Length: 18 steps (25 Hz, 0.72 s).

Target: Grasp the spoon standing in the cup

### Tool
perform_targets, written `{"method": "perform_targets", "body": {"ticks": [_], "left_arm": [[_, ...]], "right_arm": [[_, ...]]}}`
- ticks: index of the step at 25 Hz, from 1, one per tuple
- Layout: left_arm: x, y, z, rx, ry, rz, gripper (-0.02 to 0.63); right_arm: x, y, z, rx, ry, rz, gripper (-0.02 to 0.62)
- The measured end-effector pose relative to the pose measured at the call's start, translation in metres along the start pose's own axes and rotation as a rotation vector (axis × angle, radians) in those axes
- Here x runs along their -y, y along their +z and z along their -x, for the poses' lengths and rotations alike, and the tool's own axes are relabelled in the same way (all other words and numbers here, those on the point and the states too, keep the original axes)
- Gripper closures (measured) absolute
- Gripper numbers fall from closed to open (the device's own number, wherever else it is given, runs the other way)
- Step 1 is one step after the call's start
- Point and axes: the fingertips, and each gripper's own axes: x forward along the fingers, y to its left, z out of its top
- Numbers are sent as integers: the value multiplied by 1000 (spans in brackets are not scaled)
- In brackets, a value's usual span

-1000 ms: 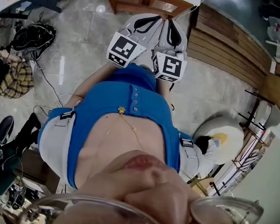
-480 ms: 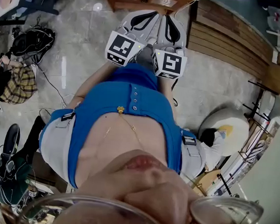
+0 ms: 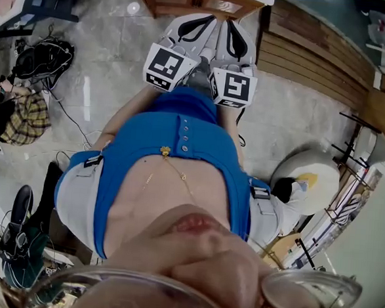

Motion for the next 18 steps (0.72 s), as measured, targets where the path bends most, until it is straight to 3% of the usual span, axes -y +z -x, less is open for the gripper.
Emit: {"method": "perform_targets", "body": {"ticks": [18], "left_arm": [[-17,24,-125,10,56,-20,606]], "right_arm": [[107,13,-71,26,50,-4,594]]}}
